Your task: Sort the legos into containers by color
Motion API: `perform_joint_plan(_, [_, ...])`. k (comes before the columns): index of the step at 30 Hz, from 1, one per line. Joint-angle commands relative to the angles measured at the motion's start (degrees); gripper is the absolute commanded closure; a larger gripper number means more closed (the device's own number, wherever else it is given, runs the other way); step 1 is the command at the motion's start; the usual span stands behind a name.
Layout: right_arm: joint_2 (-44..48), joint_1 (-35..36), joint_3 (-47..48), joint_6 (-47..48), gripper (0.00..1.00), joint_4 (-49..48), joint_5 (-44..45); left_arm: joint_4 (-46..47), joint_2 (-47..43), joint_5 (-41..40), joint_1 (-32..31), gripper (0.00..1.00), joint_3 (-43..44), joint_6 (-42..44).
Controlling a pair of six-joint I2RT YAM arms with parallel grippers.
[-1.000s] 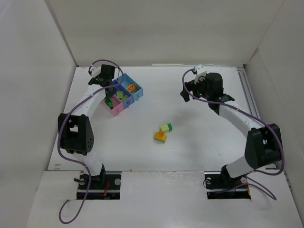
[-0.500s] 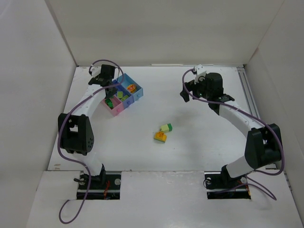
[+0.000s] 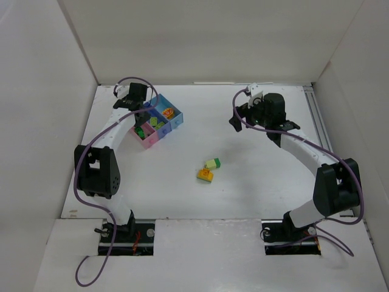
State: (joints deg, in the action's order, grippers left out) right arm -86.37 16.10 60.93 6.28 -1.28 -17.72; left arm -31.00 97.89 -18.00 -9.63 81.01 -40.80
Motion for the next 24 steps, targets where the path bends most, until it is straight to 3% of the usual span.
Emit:
perform_joint_plan(1, [1.2,0.0,0.1,1.4,0.00,-1.4,-2.0,0.0,-2.4,0.2,0.2,0.78,-0.9,-0.7])
perform_joint_plan(12, [5.9,2.9,-3.0,1.9,0.00,-1.4,0.9,1.1,-6.0,3.2,0.2,0.62,-2.0,-0.2])
perform_joint_plan(14, [7.5,3.7,-4.9,1.9,0.00,-0.9,0.9,1.6,-7.3,3.8,0.2,0.48,-2.7,-0.2])
perform_joint_plan(15, [8.1,4.6,-5.5,1.9,0.00,-0.9,1.5,2.3,-8.8,3.8,-0.5,0.23,-3.5,0.4])
perform_joint_plan(18, [10.1,7.5,-7.4,2.9,0.00,0.6,2.9,2.9,-11.7,4.4,-2.7,0.03,-4.2,1.1])
perform_joint_plan(24, [10.6,17.3,-10.6,4.3,0.00,4.6,6.3,1.7,-16.6,3.8,-8.7,0.00,-7.6,0.5])
